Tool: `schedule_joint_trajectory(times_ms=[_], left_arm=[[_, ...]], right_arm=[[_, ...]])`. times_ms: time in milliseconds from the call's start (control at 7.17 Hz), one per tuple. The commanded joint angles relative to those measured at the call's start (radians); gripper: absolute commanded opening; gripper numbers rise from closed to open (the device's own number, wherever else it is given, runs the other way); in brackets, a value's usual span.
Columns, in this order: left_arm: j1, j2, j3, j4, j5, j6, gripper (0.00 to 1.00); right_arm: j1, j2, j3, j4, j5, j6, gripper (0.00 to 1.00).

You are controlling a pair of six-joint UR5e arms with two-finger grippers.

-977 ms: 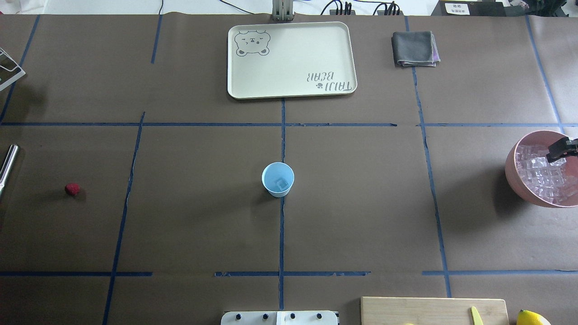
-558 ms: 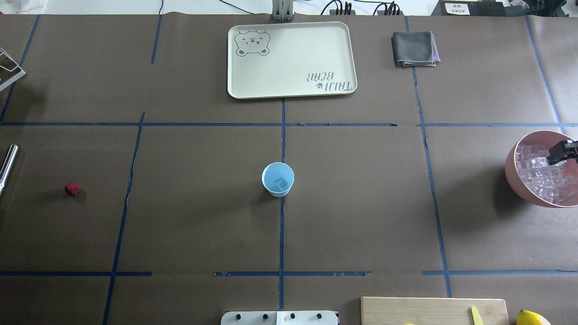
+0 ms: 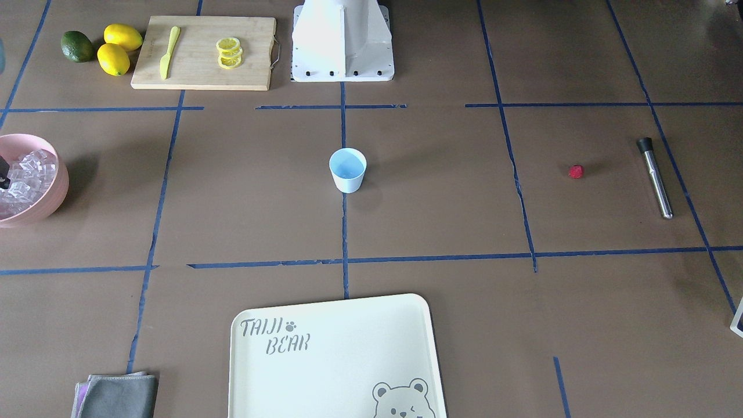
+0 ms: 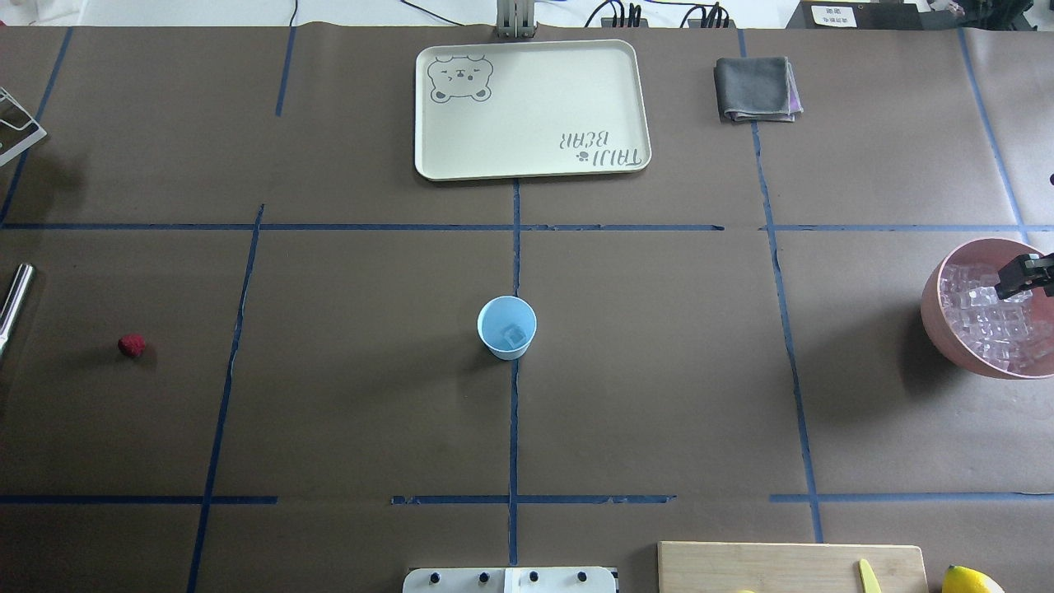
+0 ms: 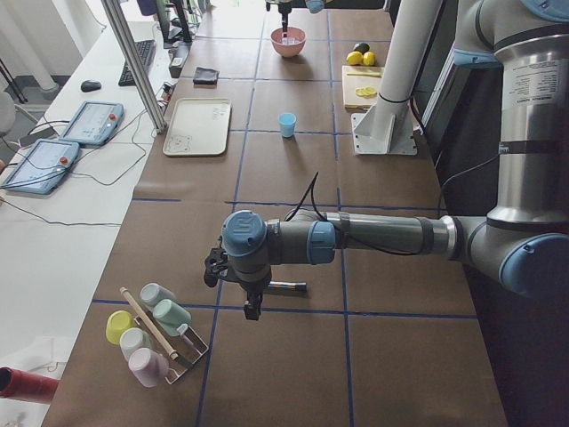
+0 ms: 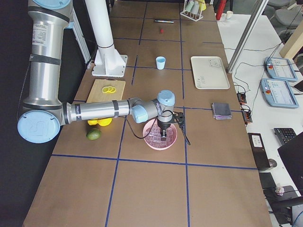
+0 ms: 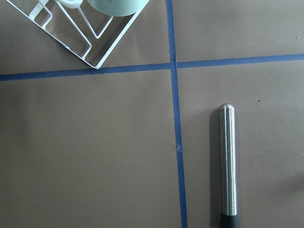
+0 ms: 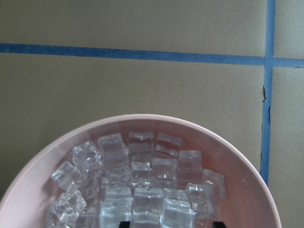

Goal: Mash ice and strawberries in cup
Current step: 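Lower the right gripper into the bowl of ice cubes, then close the right gripper on an ice cube and lift it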

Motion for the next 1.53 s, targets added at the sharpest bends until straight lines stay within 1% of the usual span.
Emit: schedule_joint_trajectory(times_ms=[0, 1116, 1395], left_arm=[[-0.001, 0.000, 0.001, 0.000, 0.000, 0.000, 1.00], [-0.001, -0.002, -0.001, 0.000, 0.000, 0.000, 1.00], [-0.001, -0.002, -0.001, 0.000, 0.000, 0.000, 1.00]], right_arm=[[0.001, 0.032, -0.035, 0.000, -0.002, 0.000, 0.65], [0.016, 0.007, -0.023, 0.000, 0.011, -0.035, 0.66], [0.016, 0.007, -0.032, 0.000, 0.003, -0.037, 0.65]])
